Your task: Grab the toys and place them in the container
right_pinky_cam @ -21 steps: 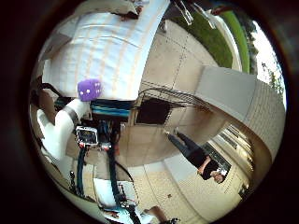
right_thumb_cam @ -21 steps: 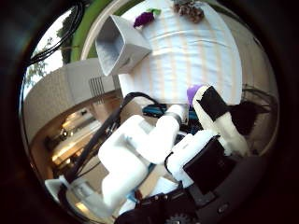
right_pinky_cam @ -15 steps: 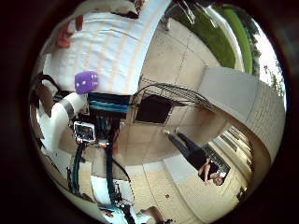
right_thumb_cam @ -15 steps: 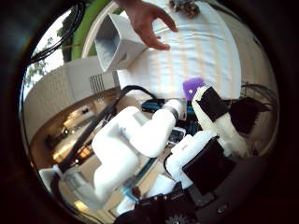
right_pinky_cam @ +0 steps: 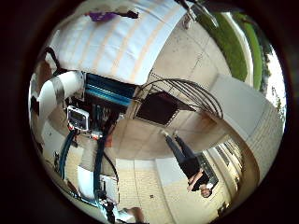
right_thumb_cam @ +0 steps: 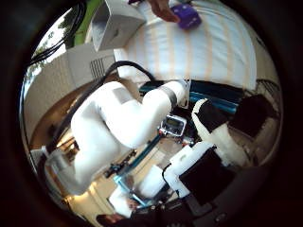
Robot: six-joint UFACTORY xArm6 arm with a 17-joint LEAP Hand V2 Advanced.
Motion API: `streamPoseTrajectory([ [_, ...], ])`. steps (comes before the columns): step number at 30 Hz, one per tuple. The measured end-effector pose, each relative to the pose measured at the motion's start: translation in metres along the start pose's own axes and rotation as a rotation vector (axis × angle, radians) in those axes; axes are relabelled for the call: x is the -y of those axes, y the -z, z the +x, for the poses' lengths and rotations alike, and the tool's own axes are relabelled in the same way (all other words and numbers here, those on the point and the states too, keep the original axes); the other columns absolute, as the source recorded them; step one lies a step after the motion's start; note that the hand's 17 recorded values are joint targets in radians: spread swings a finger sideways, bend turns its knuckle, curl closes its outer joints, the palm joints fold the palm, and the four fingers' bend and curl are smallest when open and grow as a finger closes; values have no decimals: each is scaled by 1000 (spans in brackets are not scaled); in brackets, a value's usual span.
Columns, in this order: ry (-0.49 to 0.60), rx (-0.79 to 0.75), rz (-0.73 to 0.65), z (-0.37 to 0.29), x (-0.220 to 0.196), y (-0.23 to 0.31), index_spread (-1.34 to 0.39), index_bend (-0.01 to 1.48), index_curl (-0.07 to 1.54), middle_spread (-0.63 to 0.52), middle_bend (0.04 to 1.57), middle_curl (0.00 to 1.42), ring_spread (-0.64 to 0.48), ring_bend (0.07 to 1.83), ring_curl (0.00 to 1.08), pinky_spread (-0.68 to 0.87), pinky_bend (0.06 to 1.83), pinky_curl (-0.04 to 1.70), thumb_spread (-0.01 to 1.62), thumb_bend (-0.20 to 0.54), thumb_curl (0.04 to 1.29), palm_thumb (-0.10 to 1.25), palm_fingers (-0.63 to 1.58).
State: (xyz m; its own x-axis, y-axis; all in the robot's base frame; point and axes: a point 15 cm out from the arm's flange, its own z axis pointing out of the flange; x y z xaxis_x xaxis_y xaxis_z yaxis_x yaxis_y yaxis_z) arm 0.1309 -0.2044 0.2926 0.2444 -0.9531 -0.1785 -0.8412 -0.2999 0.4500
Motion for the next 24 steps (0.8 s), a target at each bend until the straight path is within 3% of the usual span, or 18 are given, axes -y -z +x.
streamPoseTrajectory([
  [11,16,1,17,2,19,-11,-255,161,282,41,164,311,255,340,332,429,504,214,1145,-27,409,745,108],
  [18,42,-1,103,-10,80,-12,-269,155,266,35,168,311,254,351,334,428,528,225,1143,-26,403,745,80],
  [24,5,-91,153,-10,131,-2,-248,138,251,32,195,323,249,370,335,430,528,225,1130,-30,404,745,97],
])
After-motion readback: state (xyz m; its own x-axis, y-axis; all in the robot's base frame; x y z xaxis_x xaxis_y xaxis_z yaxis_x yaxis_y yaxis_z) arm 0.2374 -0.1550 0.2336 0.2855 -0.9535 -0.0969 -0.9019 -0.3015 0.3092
